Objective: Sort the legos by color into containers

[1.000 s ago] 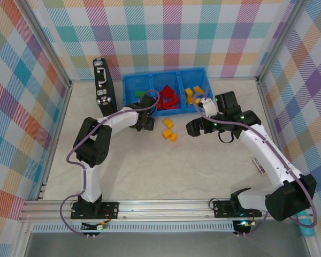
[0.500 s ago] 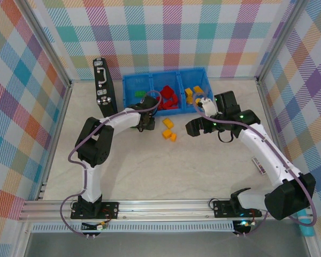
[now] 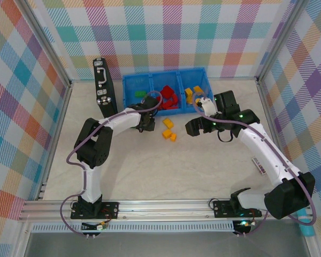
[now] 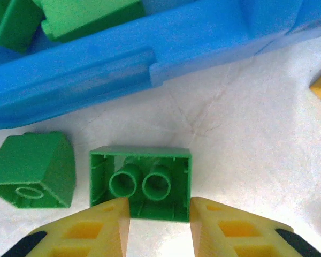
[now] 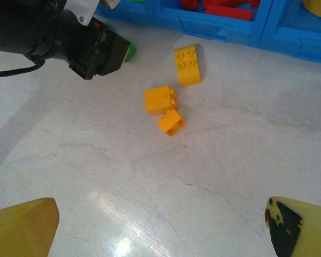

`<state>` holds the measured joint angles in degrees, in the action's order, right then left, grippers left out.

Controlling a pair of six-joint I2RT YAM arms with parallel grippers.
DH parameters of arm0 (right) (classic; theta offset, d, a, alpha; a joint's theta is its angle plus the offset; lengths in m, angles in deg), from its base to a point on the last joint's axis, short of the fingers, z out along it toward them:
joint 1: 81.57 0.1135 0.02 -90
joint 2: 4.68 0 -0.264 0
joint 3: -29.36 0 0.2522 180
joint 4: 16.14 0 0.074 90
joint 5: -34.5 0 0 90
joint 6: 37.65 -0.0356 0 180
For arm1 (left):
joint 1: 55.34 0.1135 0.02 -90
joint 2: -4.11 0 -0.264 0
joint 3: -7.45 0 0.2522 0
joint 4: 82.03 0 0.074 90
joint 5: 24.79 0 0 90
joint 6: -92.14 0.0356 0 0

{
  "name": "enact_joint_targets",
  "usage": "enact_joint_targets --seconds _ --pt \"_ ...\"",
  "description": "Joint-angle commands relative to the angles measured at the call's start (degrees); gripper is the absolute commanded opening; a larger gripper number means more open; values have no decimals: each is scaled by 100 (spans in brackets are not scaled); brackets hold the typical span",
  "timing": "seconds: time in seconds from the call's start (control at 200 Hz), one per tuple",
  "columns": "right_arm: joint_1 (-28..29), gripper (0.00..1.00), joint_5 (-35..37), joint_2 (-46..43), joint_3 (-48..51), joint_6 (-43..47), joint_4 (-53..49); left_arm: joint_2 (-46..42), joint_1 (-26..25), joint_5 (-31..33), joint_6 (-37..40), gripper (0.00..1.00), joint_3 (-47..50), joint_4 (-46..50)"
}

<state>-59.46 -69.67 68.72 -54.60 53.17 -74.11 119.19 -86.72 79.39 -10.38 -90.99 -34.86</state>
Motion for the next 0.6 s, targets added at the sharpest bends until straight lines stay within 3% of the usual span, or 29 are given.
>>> enact_joint_targets --seconds 0.0,0.155,0.29,0.405,0.595 --pt "28 99 -112 -45 -126 -11 4 -392 -53 321 240 35 -396 325" --pt "24 99 -90 -94 -100 4 0 -438 -53 412 421 37 -745 470" --pt "26 99 -111 -90 -100 5 8 -396 -53 454 425 56 -721 492" --pt "26 99 -116 -98 -91 7 0 -261 -53 379 410 65 -709 480" --pt "24 99 -94 -64 -125 17 -26 -36 -52 314 357 67 -587 320"
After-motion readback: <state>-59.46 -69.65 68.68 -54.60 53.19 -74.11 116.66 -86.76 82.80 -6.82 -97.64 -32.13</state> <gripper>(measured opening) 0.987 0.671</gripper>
